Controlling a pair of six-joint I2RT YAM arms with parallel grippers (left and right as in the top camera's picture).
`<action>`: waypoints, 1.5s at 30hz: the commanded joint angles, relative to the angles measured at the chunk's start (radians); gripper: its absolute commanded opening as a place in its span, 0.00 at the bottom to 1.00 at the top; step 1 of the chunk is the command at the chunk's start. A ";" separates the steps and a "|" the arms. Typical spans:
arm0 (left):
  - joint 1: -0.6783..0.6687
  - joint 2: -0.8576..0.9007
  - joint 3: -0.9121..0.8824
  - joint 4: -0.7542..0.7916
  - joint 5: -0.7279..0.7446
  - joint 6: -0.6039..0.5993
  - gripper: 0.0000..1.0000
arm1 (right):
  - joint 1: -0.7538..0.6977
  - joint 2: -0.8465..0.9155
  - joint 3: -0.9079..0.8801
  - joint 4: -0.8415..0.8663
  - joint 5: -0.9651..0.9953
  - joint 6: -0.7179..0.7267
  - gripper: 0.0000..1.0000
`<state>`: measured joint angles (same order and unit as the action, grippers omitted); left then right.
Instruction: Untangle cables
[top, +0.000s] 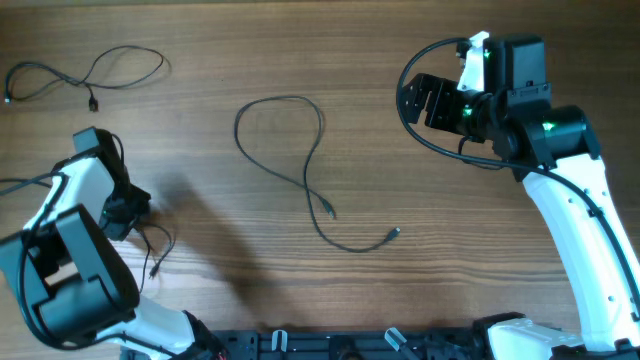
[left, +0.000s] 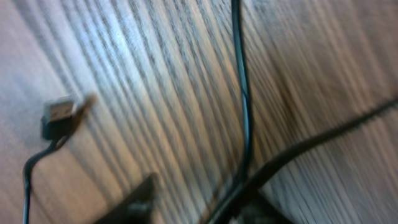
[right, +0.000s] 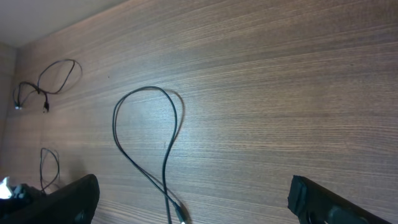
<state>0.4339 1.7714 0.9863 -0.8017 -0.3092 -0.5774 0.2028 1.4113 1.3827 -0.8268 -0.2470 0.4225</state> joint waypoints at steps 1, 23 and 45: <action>0.016 0.044 -0.001 0.035 0.013 0.013 0.23 | -0.001 0.012 -0.002 -0.001 0.000 -0.002 1.00; 0.319 0.065 0.381 0.504 0.202 0.272 0.04 | -0.001 0.012 -0.002 0.006 0.014 0.032 1.00; 0.349 0.243 0.422 0.458 0.004 0.383 1.00 | -0.001 0.012 -0.002 0.007 0.056 0.032 1.00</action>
<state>0.7818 2.0605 1.3609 -0.2966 -0.2649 -0.2142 0.2028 1.4147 1.3827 -0.8234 -0.2123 0.4461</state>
